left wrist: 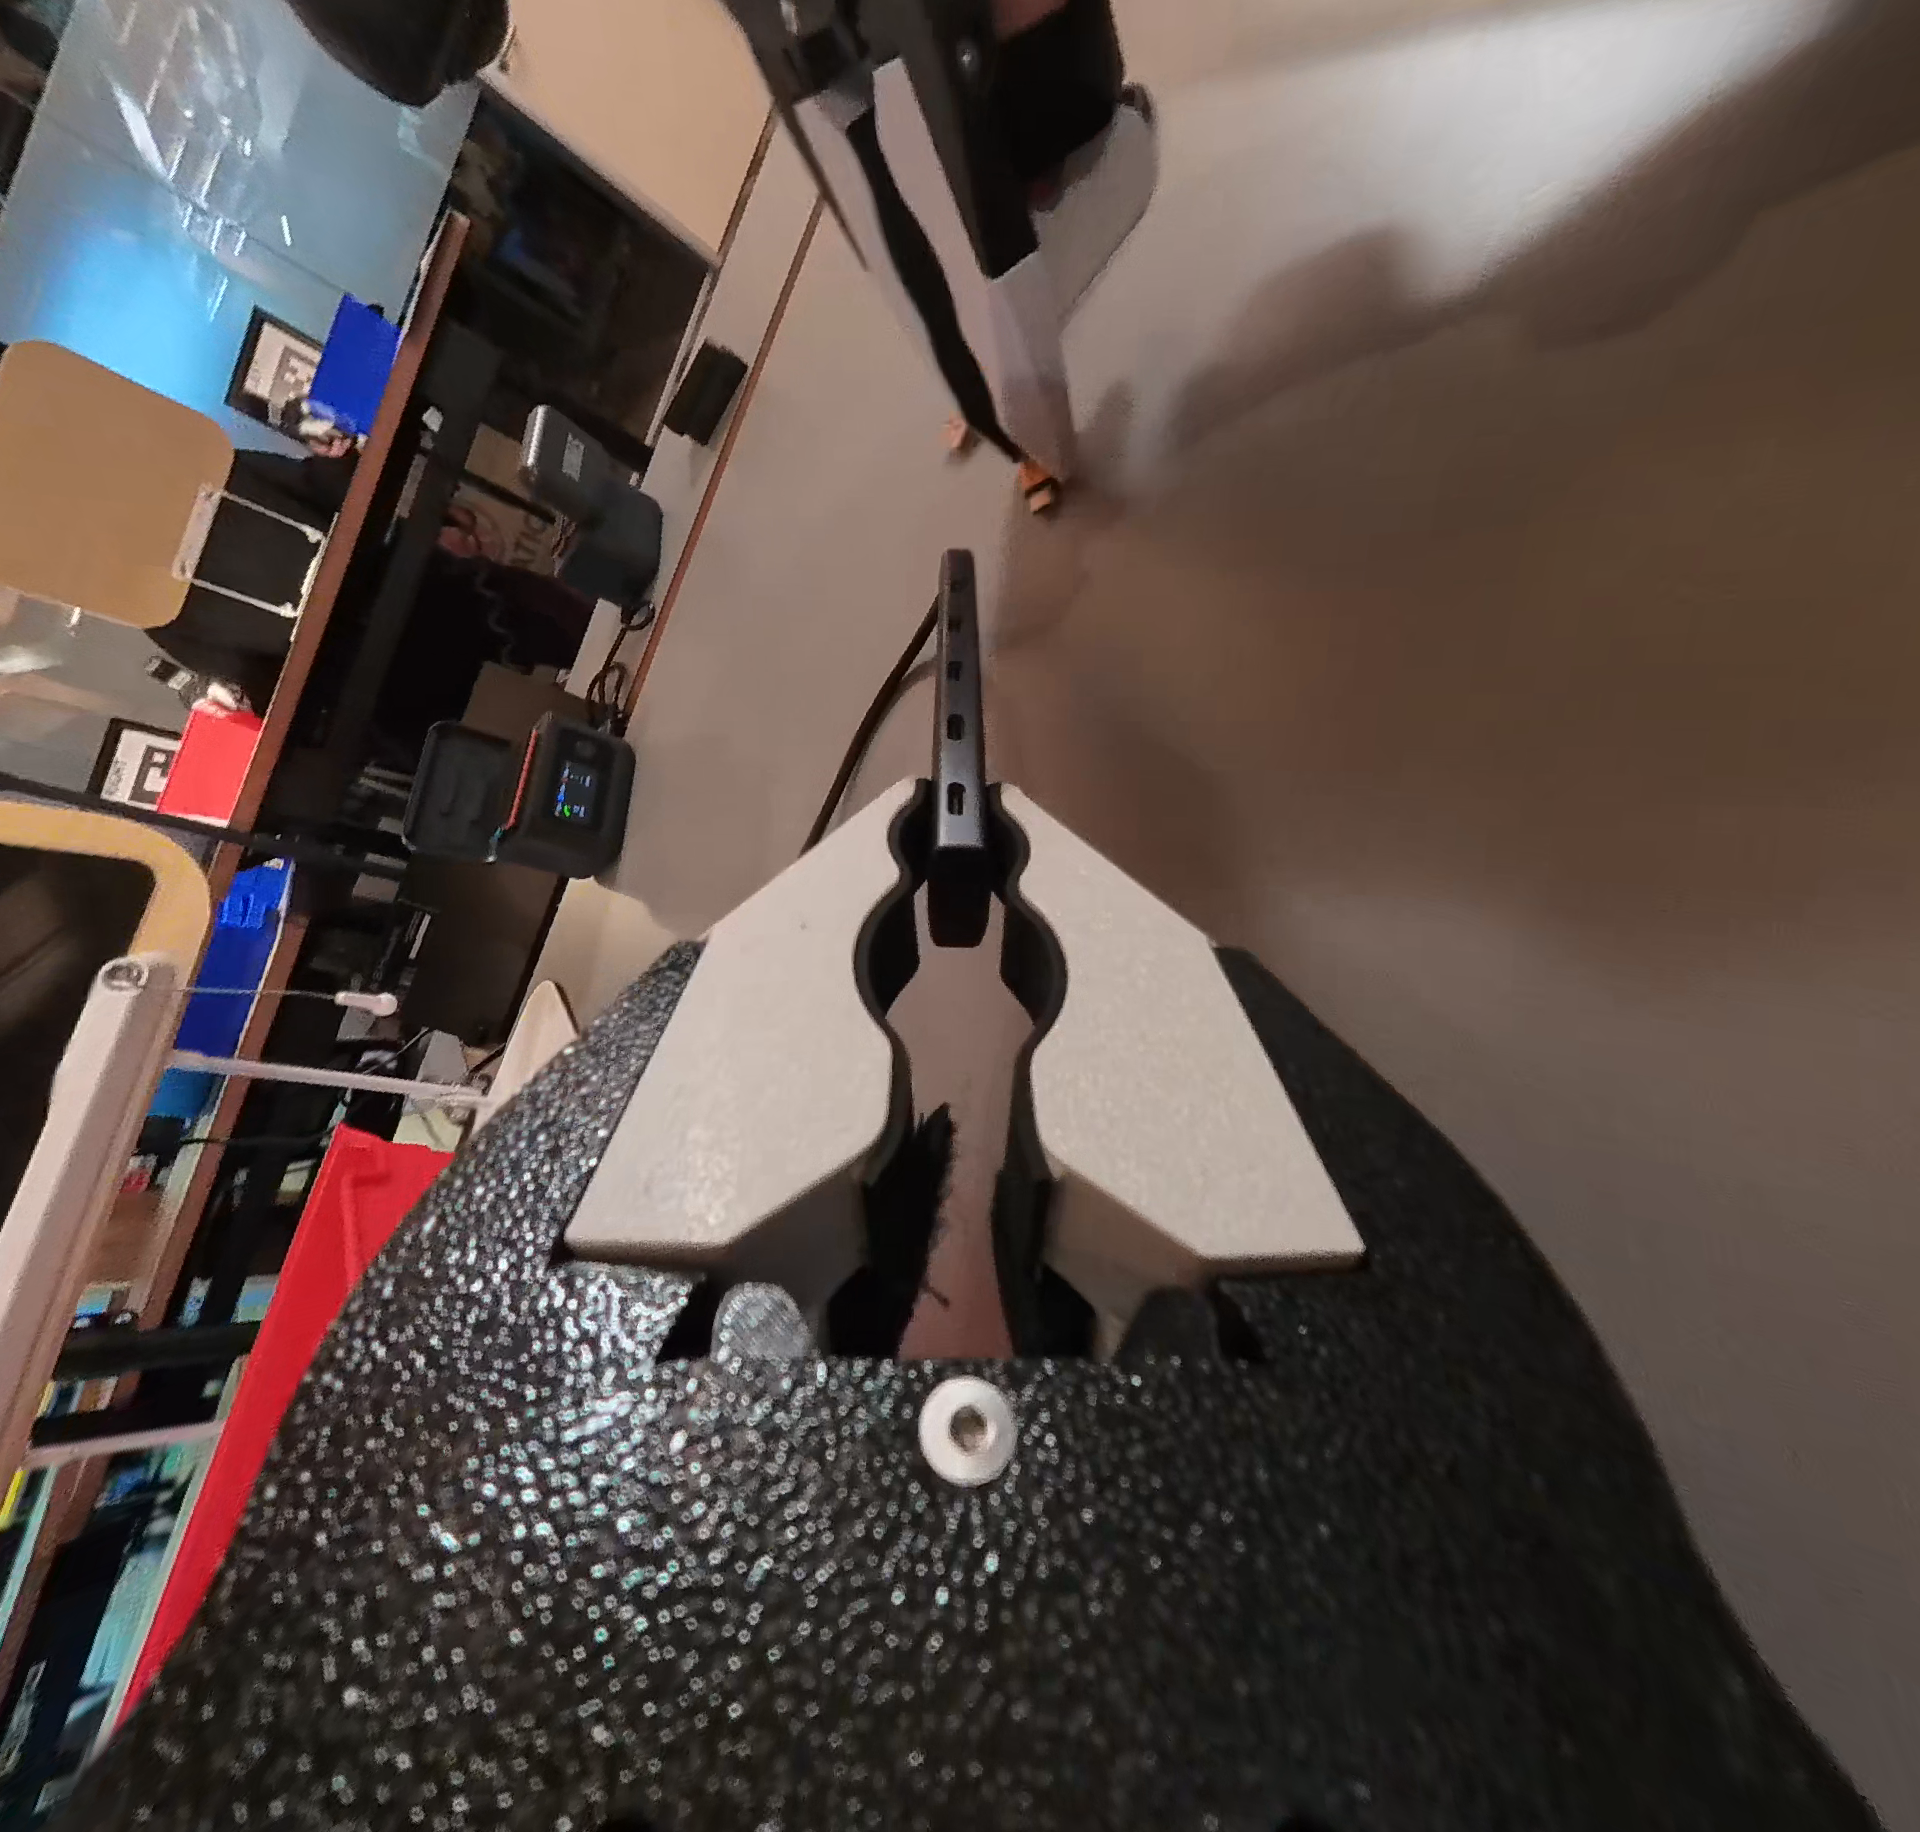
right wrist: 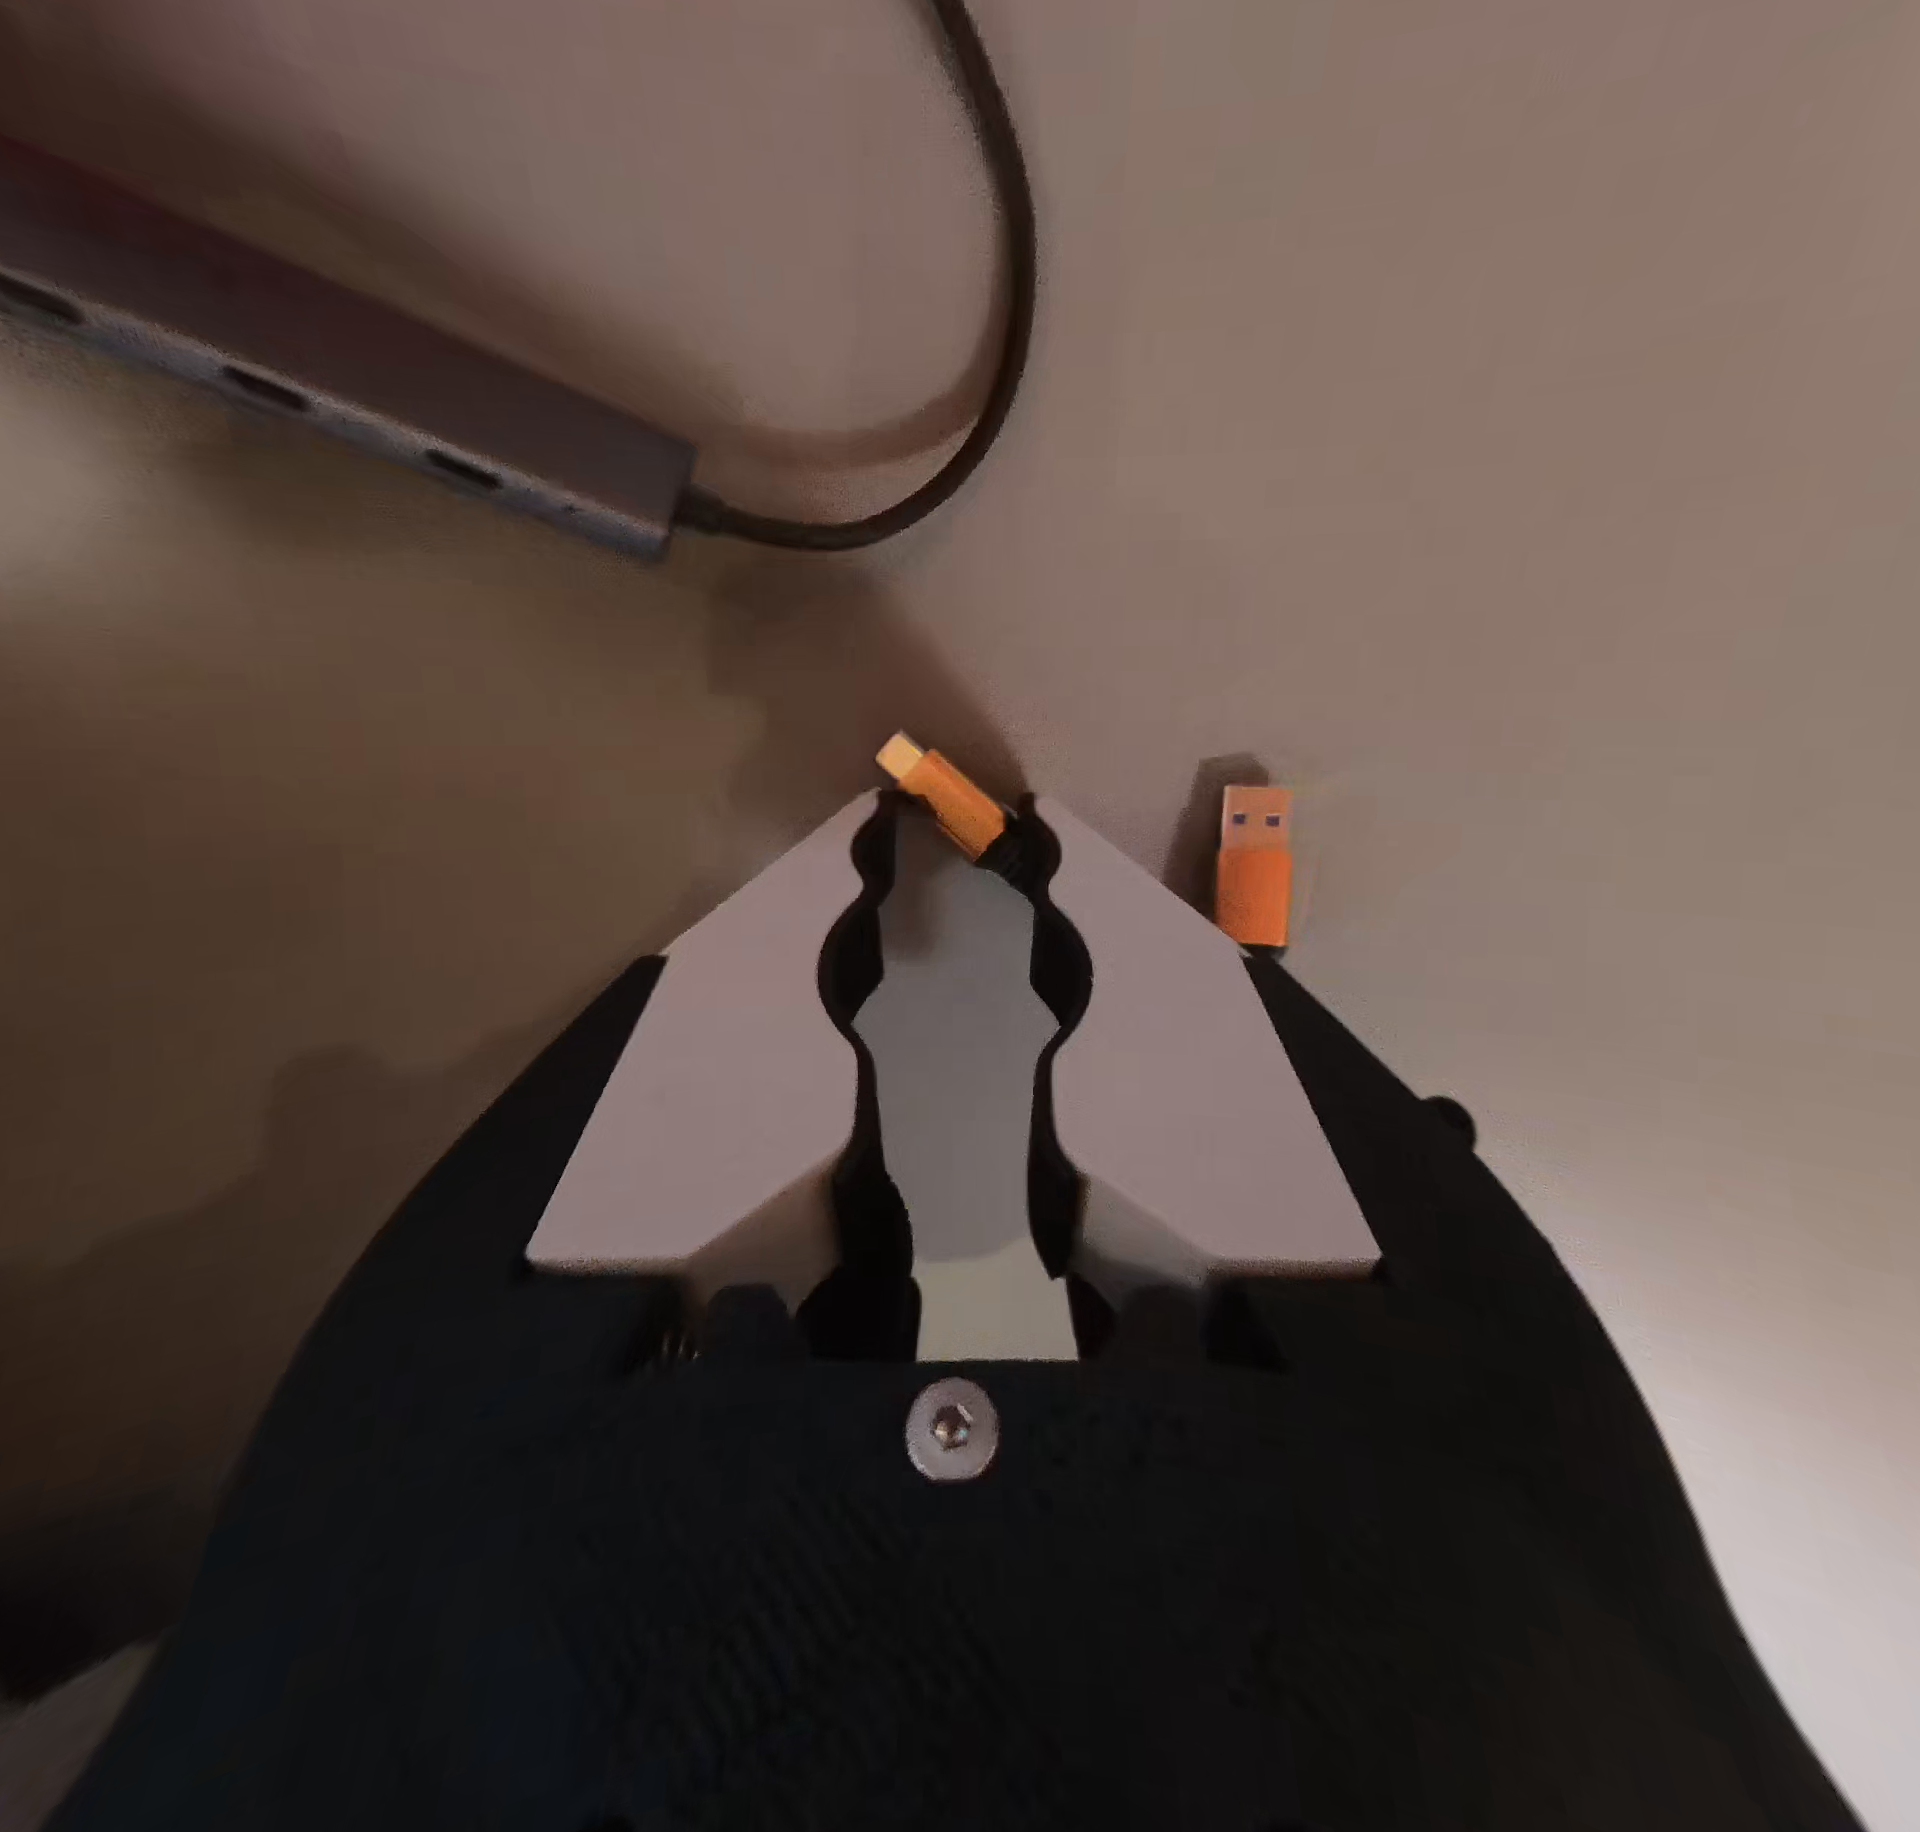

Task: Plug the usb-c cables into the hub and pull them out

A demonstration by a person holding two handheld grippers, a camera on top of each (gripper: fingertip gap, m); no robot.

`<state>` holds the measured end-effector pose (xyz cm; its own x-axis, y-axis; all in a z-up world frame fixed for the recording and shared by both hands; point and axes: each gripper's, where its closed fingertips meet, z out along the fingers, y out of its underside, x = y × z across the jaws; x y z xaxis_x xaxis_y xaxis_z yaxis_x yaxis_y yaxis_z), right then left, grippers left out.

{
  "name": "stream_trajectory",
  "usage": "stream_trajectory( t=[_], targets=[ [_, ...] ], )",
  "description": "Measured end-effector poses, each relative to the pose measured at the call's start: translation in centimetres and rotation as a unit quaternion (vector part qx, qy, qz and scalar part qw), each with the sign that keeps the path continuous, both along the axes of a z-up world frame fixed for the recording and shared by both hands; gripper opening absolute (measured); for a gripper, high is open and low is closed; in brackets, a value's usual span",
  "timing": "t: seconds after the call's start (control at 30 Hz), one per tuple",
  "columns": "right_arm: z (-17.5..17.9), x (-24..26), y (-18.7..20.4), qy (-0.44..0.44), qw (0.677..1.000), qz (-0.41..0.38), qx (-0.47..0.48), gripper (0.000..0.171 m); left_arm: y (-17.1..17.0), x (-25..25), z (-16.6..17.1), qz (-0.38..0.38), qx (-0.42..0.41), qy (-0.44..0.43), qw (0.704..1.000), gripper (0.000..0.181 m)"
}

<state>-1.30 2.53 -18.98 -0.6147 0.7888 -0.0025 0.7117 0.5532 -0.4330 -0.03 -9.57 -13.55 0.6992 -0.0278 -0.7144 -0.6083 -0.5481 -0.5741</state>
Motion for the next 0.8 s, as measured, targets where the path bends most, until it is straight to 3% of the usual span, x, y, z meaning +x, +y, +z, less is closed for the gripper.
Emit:
stream_trajectory(
  t=[0.03,0.13,0.2,0.3,0.47,0.53,0.63,0.73,0.8],
  targets=[
    [0.0,0.1,-0.1,0.0,1.0,-0.001,0.003,0.018,0.1,-0.4,0.0,0.007,0.001,0.003,1.0,0.007],
    [0.1,0.0,-0.6,0.022,0.999,-0.026,0.001,0.014,0.3,-1.9,0.4,0.036,-0.02,0.092,0.995,0.008],
    [0.8,0.0,-2.0,0.04,0.996,-0.053,-0.058,0.012,0.7,-2.5,0.2,0.047,-0.044,0.151,0.986,0.008],
    [1.4,0.2,-3.4,0.056,0.986,-0.088,-0.131,0.012,2.0,-3.3,-1.2,0.041,-0.08,0.194,0.977,0.008],
    [0.9,-0.5,-3.1,0.085,0.98,-0.118,-0.134,0.014,4.0,-5.2,-2.0,0.04,-0.099,0.249,0.963,0.007],
    [1.0,-0.3,-3.4,0.095,0.981,-0.092,-0.141,0.042,4.7,-5.6,-2.3,0.041,-0.096,0.258,0.96,0.007],
    [0.8,0.6,-2.8,0.111,0.987,-0.052,-0.108,0.052,5.1,-6.2,-2.7,0.038,-0.09,0.267,0.959,0.007],
    [0.3,1.1,-1.6,0.111,0.99,-0.04,-0.08,0.046,4.9,-6.2,-2.9,0.033,-0.084,0.268,0.959,0.007],
    [0.2,0.9,-1.5,0.113,0.989,-0.039,-0.089,0.031,4.7,-6.3,-2.8,0.034,-0.079,0.259,0.962,0.007]
  ],
)
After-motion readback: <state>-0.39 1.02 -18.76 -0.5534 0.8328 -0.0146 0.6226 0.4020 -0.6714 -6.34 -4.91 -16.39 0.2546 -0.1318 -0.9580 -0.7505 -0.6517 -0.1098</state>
